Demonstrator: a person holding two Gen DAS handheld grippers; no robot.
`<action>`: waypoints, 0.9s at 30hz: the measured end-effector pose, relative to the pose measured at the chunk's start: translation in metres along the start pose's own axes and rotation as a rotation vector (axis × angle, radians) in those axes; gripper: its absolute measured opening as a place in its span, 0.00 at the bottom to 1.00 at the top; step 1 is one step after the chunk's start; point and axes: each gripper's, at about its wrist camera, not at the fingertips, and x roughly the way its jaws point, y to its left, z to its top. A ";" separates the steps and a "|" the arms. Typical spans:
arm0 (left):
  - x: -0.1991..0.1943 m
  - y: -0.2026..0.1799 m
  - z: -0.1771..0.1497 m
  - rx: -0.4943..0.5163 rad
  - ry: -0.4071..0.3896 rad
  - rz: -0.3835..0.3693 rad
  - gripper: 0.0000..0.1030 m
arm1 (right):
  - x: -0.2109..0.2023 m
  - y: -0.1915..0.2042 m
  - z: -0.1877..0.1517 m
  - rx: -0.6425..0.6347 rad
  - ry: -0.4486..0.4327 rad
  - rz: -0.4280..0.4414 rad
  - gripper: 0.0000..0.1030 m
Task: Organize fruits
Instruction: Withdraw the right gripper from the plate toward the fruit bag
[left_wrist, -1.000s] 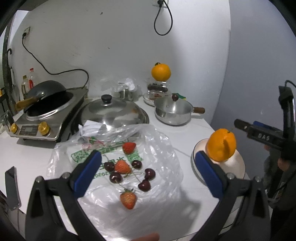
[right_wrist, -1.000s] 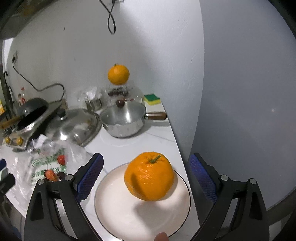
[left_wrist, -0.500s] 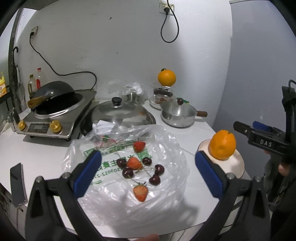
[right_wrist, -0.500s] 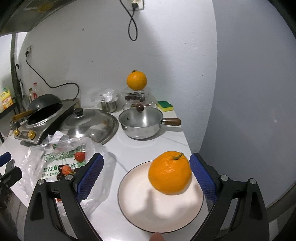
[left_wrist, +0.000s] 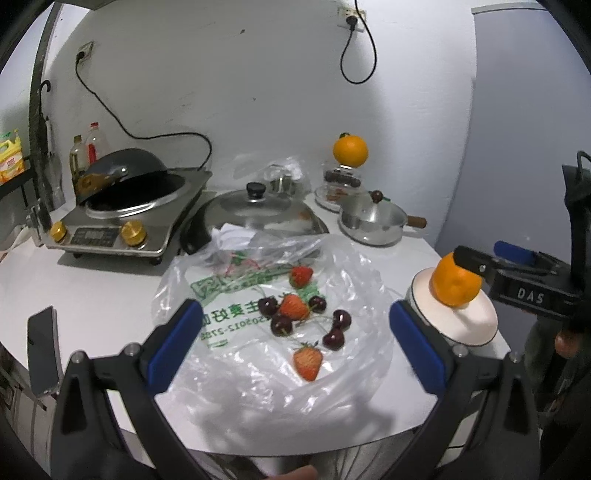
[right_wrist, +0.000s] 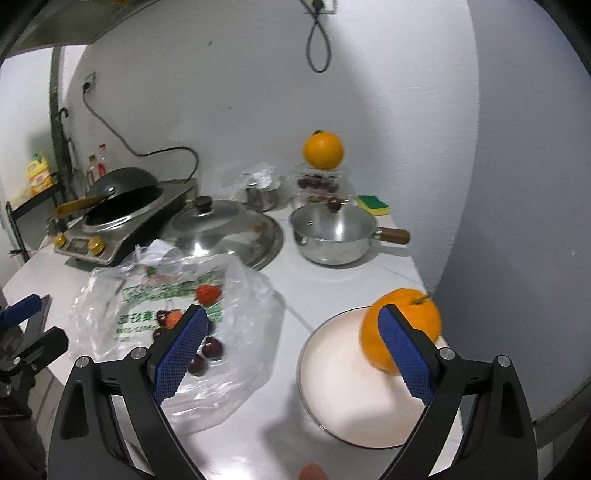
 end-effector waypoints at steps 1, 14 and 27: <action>0.000 0.002 -0.001 -0.002 0.002 0.001 0.99 | 0.001 0.005 -0.001 -0.009 0.005 0.010 0.91; 0.016 0.024 -0.019 -0.015 0.046 0.012 0.99 | 0.029 0.046 -0.016 -0.066 0.077 0.084 0.83; 0.033 0.037 -0.029 -0.016 0.081 0.012 0.99 | 0.061 0.077 -0.029 -0.110 0.140 0.129 0.81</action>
